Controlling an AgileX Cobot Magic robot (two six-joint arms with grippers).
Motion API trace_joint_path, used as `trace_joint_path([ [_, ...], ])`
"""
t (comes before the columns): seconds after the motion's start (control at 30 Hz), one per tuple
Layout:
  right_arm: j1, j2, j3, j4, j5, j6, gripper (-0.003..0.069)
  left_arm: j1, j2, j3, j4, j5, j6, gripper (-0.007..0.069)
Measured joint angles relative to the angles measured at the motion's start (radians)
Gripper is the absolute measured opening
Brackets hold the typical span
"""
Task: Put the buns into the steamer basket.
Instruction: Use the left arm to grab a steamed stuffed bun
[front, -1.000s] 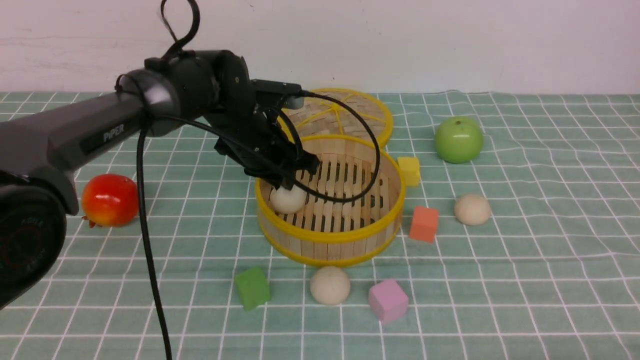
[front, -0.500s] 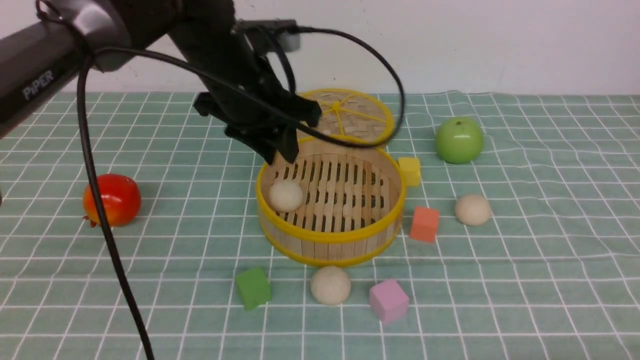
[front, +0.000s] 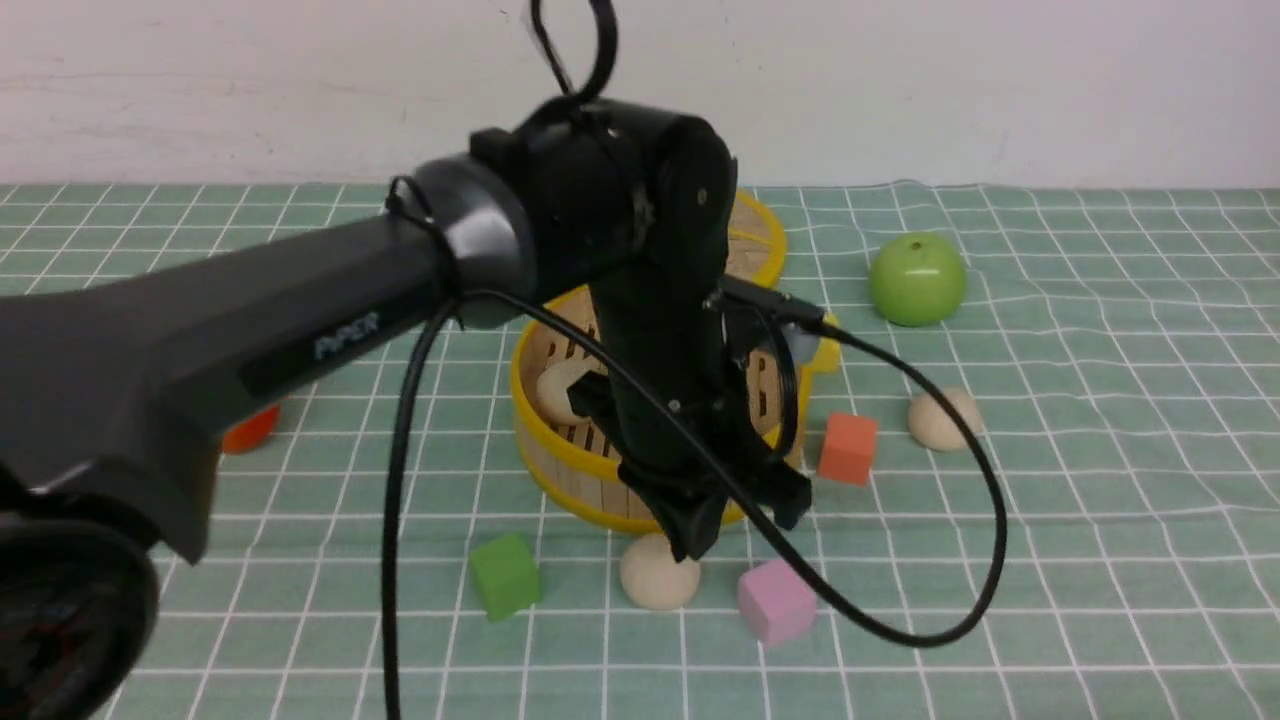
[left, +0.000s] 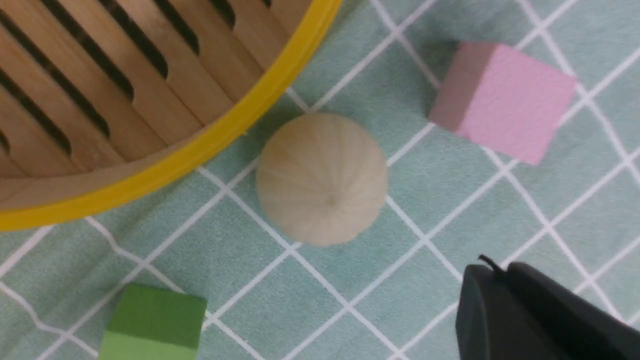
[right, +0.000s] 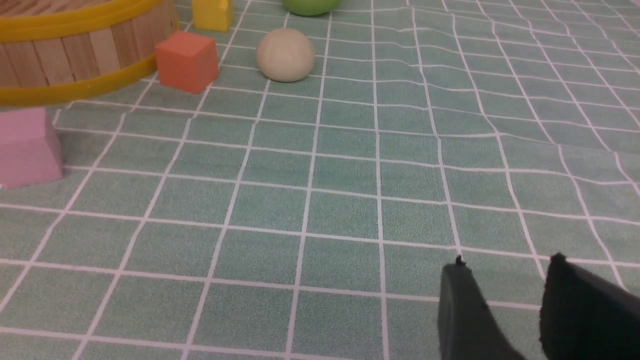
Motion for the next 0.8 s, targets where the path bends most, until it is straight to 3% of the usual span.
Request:
trace_joint_path([
  [0.3,0.000,0.000,0.000,0.000,0.000,0.000,0.0240,0.000,0.042,0.000,0.110,-0.019,0.000,0.0304],
  [0.8,0.000,0.000,0.000,0.000,0.000,0.000,0.0240,0.000,0.095,0.000,0.127,-0.080,0.000,0.0318],
])
